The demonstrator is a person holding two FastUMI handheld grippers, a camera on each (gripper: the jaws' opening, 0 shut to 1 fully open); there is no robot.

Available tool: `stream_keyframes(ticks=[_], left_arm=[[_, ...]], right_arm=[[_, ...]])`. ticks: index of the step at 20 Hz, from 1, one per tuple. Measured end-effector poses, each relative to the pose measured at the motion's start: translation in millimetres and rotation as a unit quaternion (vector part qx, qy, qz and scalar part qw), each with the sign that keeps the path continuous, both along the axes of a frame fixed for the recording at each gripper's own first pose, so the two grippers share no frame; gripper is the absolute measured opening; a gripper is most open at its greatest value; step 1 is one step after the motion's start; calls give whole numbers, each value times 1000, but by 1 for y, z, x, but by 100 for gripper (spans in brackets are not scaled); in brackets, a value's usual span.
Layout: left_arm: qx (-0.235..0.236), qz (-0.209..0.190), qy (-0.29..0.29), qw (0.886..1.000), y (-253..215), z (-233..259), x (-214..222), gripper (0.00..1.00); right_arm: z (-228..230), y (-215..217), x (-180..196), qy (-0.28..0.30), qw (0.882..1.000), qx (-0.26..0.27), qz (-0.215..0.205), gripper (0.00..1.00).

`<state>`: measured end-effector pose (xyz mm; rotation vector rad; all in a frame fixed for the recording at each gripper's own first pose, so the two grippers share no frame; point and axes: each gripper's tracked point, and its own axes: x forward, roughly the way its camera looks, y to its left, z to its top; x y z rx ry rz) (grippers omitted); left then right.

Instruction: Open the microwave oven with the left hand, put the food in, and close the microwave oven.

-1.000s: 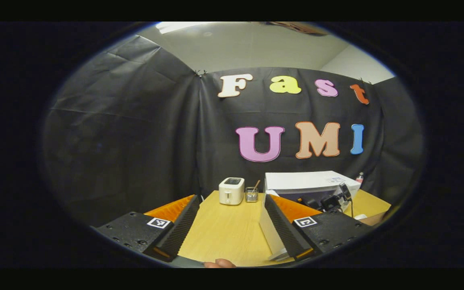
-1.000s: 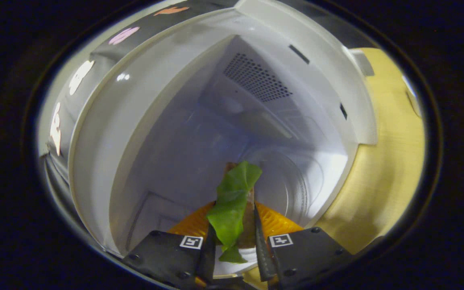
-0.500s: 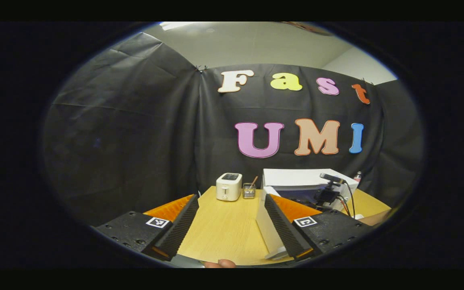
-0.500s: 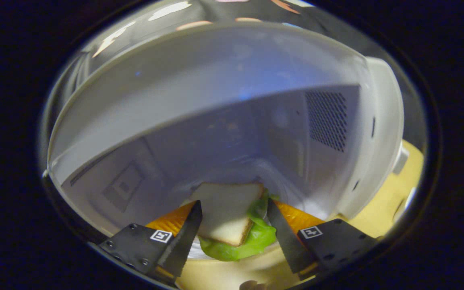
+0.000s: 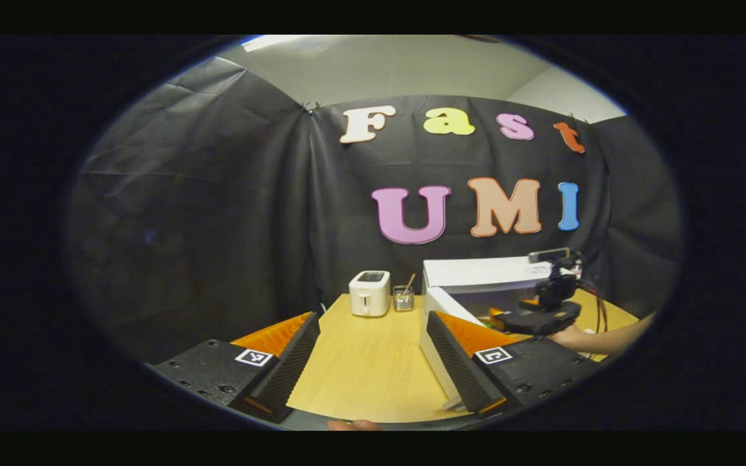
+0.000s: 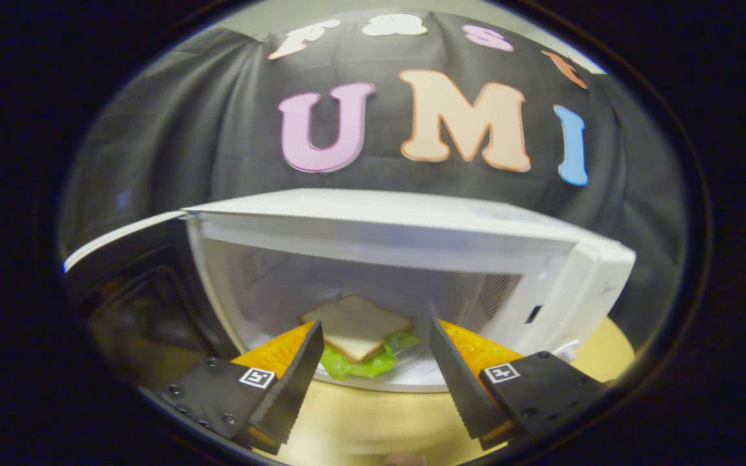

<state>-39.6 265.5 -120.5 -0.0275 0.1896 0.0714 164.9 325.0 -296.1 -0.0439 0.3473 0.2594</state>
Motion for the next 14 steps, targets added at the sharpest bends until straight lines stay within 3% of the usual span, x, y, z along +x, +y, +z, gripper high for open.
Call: stream_keyframes(ticks=[4,8,12,14], left_arm=[[-5,-7,37,999,5,-40,-4,98],[4,-32,38,999,-4,-55,2,97],[-26,-54,60,996,-21,-80,6,97],[-37,-52,70,996,-23,-91,7,92]], right_arm=[[62,-33,-42,-36,999,0,27,97],[125,-81,-68,-74,997,19,-1,97],[195,-125,-74,-125,992,13,-32,96],[226,-146,-73,-156,986,10,-54,96]])
